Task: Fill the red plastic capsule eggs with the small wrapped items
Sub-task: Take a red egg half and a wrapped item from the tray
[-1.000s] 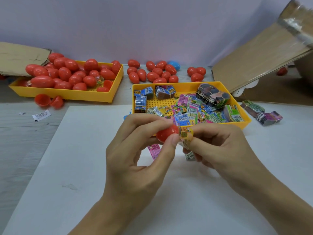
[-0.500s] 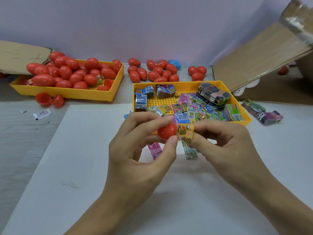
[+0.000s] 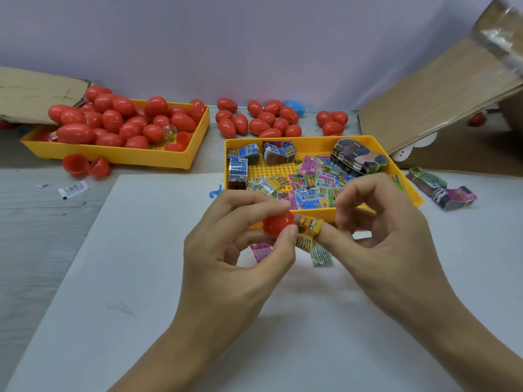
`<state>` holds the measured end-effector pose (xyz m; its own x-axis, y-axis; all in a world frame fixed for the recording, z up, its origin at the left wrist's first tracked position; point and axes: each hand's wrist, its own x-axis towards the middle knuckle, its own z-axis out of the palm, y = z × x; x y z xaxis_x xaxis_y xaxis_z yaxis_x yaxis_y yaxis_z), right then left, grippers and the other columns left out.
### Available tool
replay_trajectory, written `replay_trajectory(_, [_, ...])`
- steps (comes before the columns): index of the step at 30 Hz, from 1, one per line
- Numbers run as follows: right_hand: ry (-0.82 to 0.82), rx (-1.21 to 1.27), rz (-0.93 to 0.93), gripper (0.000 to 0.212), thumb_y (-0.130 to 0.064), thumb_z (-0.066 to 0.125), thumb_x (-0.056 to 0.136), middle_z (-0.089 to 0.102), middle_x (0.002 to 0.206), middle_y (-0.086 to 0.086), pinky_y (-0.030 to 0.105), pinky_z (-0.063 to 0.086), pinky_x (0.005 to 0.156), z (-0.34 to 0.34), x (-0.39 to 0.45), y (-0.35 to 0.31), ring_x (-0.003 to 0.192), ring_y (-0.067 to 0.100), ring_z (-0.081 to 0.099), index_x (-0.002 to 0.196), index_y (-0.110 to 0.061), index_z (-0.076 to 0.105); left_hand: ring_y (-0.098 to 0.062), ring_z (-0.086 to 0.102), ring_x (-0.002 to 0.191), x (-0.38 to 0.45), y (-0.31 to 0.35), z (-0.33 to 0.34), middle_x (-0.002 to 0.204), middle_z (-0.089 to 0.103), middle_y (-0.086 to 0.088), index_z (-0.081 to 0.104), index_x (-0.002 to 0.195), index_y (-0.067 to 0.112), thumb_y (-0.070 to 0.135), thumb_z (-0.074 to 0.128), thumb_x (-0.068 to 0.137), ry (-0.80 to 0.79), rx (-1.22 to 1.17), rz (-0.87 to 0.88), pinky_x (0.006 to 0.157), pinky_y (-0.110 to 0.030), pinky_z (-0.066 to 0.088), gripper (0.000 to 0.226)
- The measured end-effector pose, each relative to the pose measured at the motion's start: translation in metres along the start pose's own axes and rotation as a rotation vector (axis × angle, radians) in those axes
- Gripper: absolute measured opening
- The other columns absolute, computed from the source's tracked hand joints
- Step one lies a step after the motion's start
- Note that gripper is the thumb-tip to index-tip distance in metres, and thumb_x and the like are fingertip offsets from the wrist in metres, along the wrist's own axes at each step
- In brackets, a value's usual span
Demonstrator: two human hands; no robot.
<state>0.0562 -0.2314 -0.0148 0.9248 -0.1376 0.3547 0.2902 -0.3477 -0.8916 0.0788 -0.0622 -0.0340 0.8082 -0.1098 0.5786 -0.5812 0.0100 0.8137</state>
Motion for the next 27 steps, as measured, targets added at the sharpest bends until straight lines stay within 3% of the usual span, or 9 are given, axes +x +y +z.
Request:
replay_trajectory(2, [-0.007,-0.056,-0.084,0.031,-0.005,0.076,0.077,0.055,0.077,-0.005,0.036,0.051,0.046,-0.0003,0.0003,-0.0011,0.062,0.014,0.055,0.086,-0.031,0.062,-0.028,0.067,0.093,-0.0006,-0.0003,0.0008,0.103,0.060,-0.010,0.075,0.102,0.020,0.014,0.072,0.082,-0.002,-0.015,-0.014,0.067,-0.031,0.059,0.021])
replay_trajectory(8, [-0.018,-0.073,-0.107,0.020,-0.007,0.071,0.077,0.061,0.082,-0.007,0.019,0.049,0.048,0.0025,0.0001,-0.0009,0.066,0.016,0.059,0.082,-0.027,0.069,-0.025,0.068,0.090,-0.0004,-0.0010,0.0009,0.103,0.062,-0.003,0.076,0.106,0.020,0.016,0.071,0.083,0.003,-0.031,-0.037,0.067,-0.029,0.060,0.024])
replay_trajectory(12, [-0.015,-0.038,-0.094,0.022,-0.007,0.069,0.078,0.063,0.083,-0.007,0.015,0.049,0.050,0.0023,-0.0005,-0.0014,0.066,0.014,0.061,0.086,-0.027,0.073,-0.025,0.068,0.088,0.0002,-0.0006,0.0010,0.104,0.062,0.004,0.072,0.114,0.022,0.018,0.071,0.083,-0.008,-0.031,-0.046,0.067,-0.029,0.060,0.031])
replay_trajectory(18, [-0.029,-0.004,-0.063,0.017,-0.014,0.068,0.083,0.067,0.082,-0.006,0.022,0.051,0.053,0.0013,-0.0011,-0.0049,0.067,0.016,0.062,0.092,-0.026,0.076,-0.026,0.068,0.089,0.0009,-0.0002,0.0003,0.105,0.062,0.002,0.071,0.115,0.022,0.018,0.072,0.083,-0.011,-0.035,-0.056,0.071,-0.027,0.059,0.032])
replay_trajectory(24, [-0.032,0.067,-0.025,0.013,-0.020,0.065,0.085,0.067,0.077,-0.008,0.011,0.043,0.049,0.0034,-0.0016,-0.0056,0.063,0.014,0.060,0.089,-0.026,0.075,-0.016,0.070,0.092,0.0019,0.0019,0.0006,0.103,0.063,-0.011,0.073,0.107,0.017,0.018,0.069,0.083,0.009,-0.066,-0.114,0.075,-0.026,0.059,0.024])
replay_trajectory(27, [-0.063,0.080,-0.046,0.006,-0.022,0.069,0.084,0.066,0.077,-0.005,0.017,0.045,0.049,0.0041,-0.0018,-0.0043,0.062,0.014,0.059,0.086,-0.026,0.073,-0.015,0.070,0.091,0.0023,0.0033,-0.0002,0.102,0.064,-0.009,0.074,0.108,0.014,0.019,0.067,0.084,-0.003,-0.087,-0.154,0.076,-0.027,0.059,0.025])
